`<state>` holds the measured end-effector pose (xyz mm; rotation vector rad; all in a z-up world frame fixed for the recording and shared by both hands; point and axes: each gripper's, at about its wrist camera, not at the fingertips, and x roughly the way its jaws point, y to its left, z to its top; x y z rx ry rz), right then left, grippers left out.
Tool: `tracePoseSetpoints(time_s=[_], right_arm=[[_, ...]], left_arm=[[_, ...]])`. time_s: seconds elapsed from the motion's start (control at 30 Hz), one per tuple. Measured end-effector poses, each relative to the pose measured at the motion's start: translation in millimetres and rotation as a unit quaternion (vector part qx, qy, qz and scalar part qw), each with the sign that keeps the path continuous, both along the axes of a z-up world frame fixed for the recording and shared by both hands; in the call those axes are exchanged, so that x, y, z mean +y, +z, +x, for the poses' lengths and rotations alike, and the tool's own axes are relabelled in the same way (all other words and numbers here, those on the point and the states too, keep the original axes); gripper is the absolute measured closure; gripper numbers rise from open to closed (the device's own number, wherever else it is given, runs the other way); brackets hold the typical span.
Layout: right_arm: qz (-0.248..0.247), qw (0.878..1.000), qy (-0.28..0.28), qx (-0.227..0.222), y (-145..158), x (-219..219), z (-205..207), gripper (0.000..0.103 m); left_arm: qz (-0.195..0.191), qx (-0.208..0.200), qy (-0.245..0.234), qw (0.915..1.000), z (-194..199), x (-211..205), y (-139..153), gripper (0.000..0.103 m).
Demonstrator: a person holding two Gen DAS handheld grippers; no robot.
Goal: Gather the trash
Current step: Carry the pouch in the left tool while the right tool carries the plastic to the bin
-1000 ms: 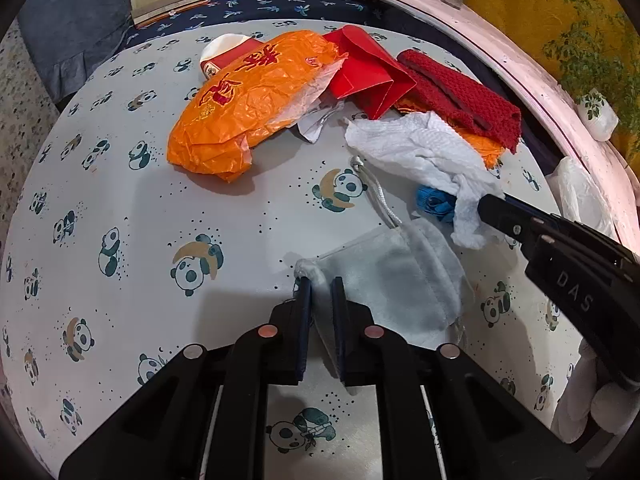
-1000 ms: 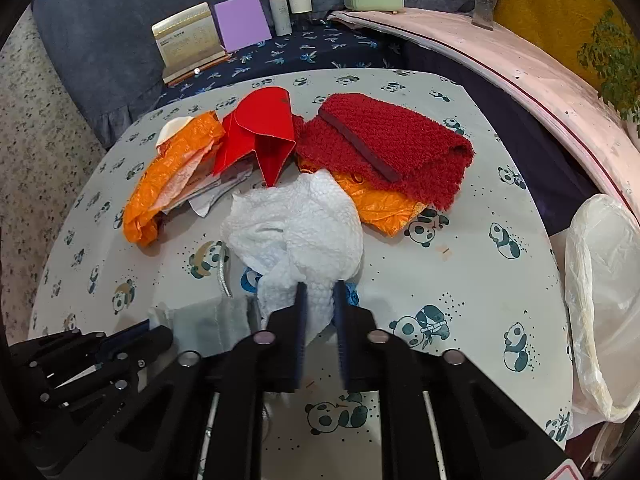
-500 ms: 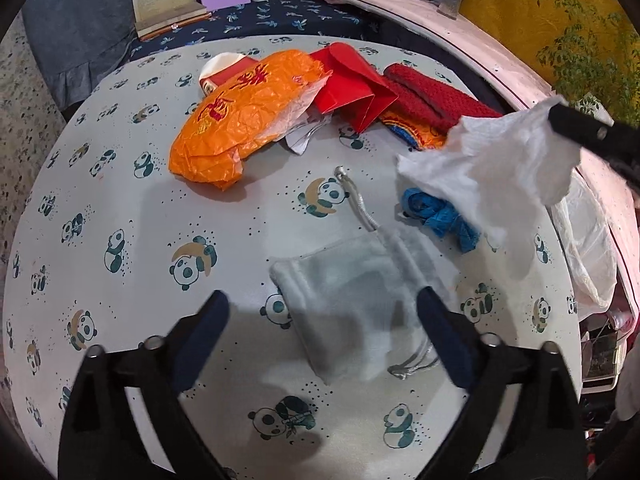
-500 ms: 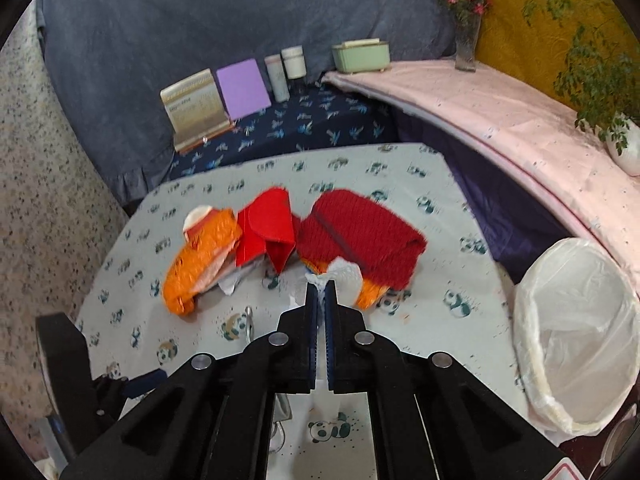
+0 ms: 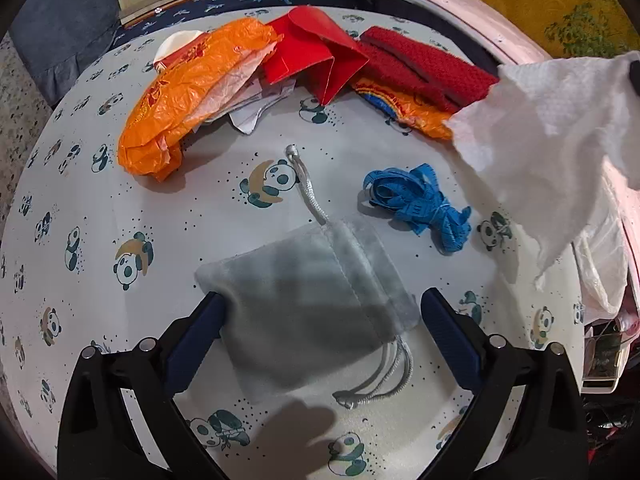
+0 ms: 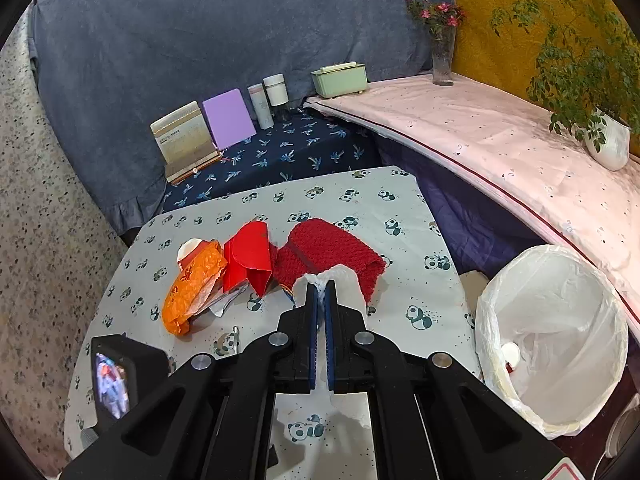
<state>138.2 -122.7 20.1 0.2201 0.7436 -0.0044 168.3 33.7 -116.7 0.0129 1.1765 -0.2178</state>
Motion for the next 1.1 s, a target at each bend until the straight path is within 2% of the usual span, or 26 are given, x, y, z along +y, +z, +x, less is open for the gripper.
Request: tracePoseSetpoints(time_s=[0.07, 0.17, 0.37, 0.4, 0.53, 0.67, 1.1], right_arm=[[0.001, 1.0, -0.001, -0.001, 0, -2, -1, 0.1], [0.002, 1.0, -0.003, 0.0, 0, -4, -3, 0.1], [0.009, 1.0, -0.007, 0.001, -3, -8, -5, 0.1], [0.01, 1.0, -0.007, 0.001, -3, -9, -6, 0.1], [0.012, 1.0, -0.01, -0.002, -3, -11, -9, 0.1], [0.012, 1.0, -0.016, -0.009, 3, -17, -15, 0.1], [0.002, 0.996, -0.07, -0.06, 39, -68, -38, 0.1]], left_arm=[[0.009, 0.001, 0.0, 1.0, 2, -1, -2, 0.013], [0.017, -0.005, -0.002, 0.9998, 0, 1, -1, 0.026], [0.017, -0.016, -0.008, 0.9997, -3, 3, 5, 0.074], [0.02, -0.017, -0.008, 0.9996, -1, 3, 5, 0.088], [0.012, -0.015, -0.009, 0.9998, -2, 6, 8, 0.094], [-0.003, -0.022, -0.014, 0.9997, -6, 5, 18, 0.095], [-0.045, -0.083, -0.073, 0.9928, -15, -41, 86, 0.095]])
